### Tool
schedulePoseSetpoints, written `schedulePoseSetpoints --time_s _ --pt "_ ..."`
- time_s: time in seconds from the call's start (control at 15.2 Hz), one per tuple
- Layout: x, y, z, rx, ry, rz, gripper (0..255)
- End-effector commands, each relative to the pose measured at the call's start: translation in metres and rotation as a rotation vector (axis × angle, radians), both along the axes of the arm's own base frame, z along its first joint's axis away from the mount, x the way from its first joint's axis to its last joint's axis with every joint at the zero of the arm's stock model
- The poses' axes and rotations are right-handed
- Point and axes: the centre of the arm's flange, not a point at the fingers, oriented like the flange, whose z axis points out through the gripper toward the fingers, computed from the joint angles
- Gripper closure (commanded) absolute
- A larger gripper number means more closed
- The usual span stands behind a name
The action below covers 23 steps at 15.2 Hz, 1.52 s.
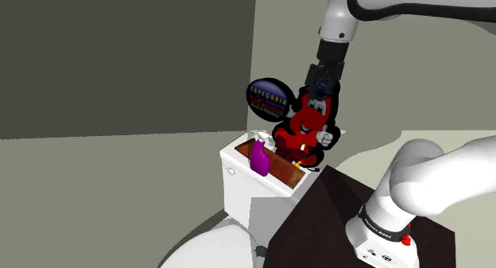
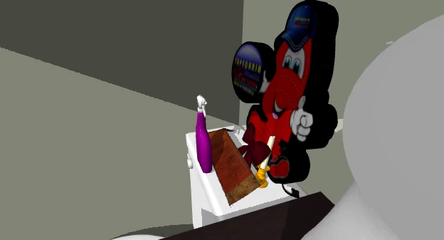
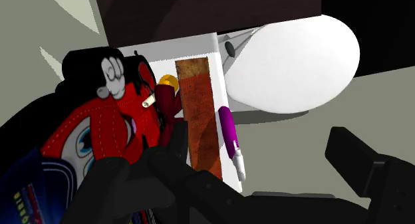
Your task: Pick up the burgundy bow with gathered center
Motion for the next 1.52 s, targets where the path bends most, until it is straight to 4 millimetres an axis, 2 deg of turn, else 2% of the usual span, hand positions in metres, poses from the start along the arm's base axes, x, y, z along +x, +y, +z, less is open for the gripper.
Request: schedulePoseSetpoints --time_s 0.0,0.4,0.73,1.12,1.45 --pt "0.000 0.000 0.000 0.000 0.000 0.000 0" --pt "0.021 0.016 -0.078 -0.147 0.041 0.108 0" --pt "0.035 0.022 -0.145 -0.270 0.074 0.198 0" --pt "0.049 0.020 -0.226 -0.418 0.115 0.306 0" --pt "0.058 0.010 -0.294 -0.541 0.149 0.396 0"
